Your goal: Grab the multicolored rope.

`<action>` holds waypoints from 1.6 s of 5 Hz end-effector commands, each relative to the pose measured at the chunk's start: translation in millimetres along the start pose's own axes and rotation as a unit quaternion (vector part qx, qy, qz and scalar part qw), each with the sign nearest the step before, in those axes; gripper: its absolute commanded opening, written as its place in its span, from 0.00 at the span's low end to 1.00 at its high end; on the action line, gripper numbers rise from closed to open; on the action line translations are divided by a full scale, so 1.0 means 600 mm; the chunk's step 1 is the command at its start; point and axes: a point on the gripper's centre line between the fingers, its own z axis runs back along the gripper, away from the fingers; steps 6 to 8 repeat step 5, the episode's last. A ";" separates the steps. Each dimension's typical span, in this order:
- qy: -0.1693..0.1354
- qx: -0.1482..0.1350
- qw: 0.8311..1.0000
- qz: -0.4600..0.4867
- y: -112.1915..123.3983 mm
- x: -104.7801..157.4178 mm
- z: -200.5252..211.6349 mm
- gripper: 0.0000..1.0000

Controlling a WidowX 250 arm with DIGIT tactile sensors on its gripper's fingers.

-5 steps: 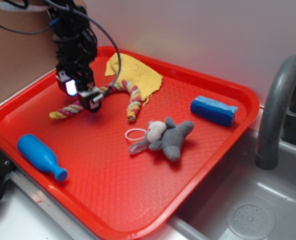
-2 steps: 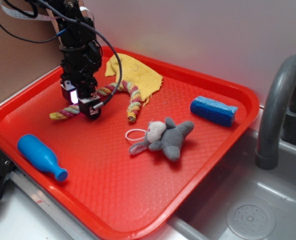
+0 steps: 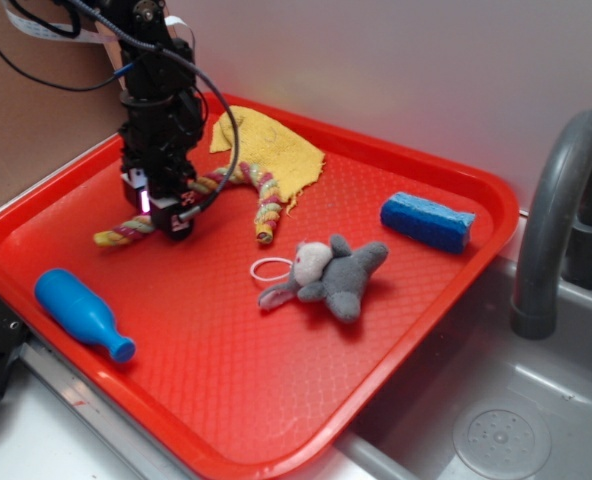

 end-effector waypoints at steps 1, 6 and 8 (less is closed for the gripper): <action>-0.058 -0.034 0.993 0.099 0.027 -0.022 0.148 0.00; -0.140 -0.141 0.977 0.074 0.047 -0.085 0.306 0.00; -0.140 -0.141 0.977 0.074 0.047 -0.085 0.306 0.00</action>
